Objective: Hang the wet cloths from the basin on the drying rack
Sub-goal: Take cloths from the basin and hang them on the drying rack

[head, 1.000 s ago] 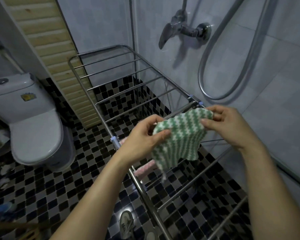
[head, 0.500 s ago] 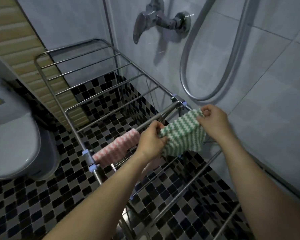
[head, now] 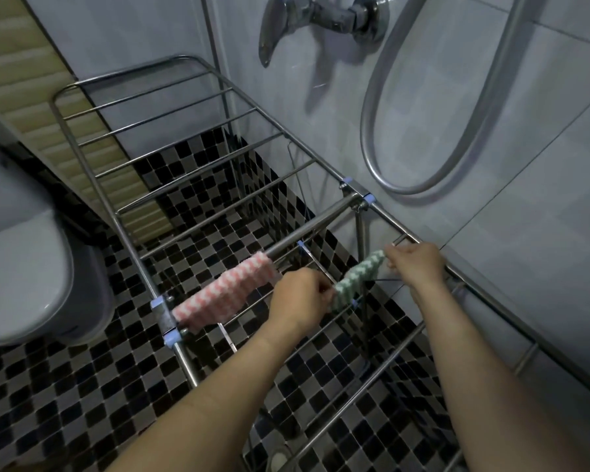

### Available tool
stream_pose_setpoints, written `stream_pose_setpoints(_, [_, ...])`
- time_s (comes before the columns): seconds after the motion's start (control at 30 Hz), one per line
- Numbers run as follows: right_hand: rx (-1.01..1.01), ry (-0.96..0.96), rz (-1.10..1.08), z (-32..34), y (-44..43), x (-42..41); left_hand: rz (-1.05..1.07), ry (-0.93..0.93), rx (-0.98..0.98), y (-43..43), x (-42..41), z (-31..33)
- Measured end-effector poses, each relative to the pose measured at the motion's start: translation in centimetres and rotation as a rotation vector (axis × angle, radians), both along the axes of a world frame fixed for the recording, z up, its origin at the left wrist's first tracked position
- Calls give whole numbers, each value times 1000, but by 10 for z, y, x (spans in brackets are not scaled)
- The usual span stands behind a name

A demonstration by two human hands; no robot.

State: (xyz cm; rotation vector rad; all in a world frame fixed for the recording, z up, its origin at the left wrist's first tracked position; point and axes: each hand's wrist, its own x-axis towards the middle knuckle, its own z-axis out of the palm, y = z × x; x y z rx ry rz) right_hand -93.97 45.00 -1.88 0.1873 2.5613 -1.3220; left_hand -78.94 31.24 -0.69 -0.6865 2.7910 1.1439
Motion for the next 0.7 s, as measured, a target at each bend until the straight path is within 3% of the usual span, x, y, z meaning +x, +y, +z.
stream_pose_setpoints(0.1, [26,-11,14,-4,-1,-5,-23,39,-51,2,-4,1])
stream_pose_setpoints(0.43, [264,223,-41,12,5,-4,-104,196,-202,18,-14,-1])
stream_pose_setpoints(0.57, [122,240,57,15,2,5,-79,167,-217,17,-7,-1])
stream_pose_setpoints(0.7, [132,229,147,12,-1,9,-65,152,-204,18,-7,2])
